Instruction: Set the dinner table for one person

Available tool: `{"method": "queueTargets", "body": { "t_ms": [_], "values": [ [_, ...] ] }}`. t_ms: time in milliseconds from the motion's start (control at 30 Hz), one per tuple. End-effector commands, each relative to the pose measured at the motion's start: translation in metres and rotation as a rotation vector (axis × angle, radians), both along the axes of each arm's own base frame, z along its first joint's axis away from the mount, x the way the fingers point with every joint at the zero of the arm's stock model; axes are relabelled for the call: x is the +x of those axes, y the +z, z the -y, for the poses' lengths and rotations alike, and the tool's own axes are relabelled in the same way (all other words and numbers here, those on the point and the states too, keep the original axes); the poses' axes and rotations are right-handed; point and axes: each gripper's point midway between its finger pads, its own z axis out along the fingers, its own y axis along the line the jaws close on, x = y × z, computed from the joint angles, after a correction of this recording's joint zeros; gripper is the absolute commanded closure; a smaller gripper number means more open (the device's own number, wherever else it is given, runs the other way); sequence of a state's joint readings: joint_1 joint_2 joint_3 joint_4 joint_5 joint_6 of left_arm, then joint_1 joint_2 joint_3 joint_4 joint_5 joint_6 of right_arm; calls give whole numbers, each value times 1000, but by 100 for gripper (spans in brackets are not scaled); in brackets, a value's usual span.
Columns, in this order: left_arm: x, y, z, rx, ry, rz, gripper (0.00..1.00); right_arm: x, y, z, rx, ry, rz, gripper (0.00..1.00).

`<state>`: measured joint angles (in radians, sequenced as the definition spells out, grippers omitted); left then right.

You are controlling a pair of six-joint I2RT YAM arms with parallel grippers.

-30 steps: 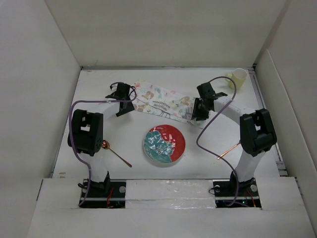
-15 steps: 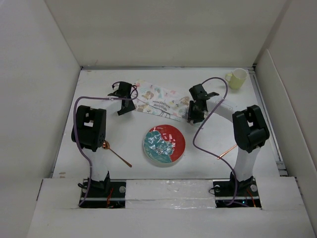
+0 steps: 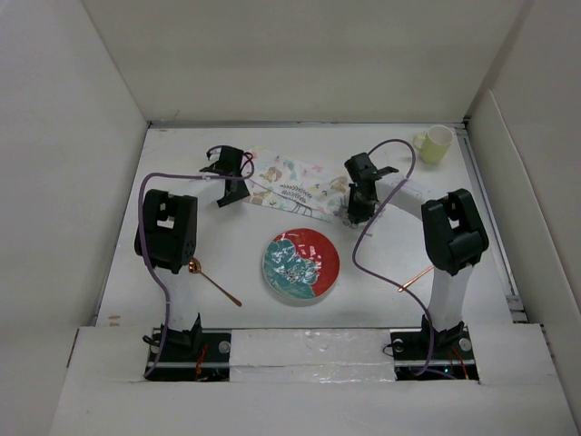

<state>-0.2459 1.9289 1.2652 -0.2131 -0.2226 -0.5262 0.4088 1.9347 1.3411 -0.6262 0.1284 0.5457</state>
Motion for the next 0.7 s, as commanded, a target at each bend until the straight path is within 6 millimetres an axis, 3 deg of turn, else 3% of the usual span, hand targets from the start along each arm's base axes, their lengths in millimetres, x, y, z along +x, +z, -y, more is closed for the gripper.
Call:
{"method": "queueTargets", "body": {
  "t_ms": [0,200,333,400,433,467,667],
  "values": [
    [5,-7,-3,6,20,-21,55,8,-1,2,-38,-8,13,83],
    [12,-9,-3,17,23,-21,62,11,2,-3,-19,3,17,92],
    [14,-13,-3,18,25,-30,74,13,14,-5,20,-5,40,99],
    [15,-14,-2,17,24,-30,85,15,26,-5,51,-4,60,100],
    [16,-14,-2,20,25,-32,95,15,38,-7,91,1,78,100],
    [17,-13,-2,19,25,-29,96,15,37,-7,90,1,75,100],
    [18,-7,-7,43,29,-17,100,17,74,0,167,-2,144,100]
  ]
}}
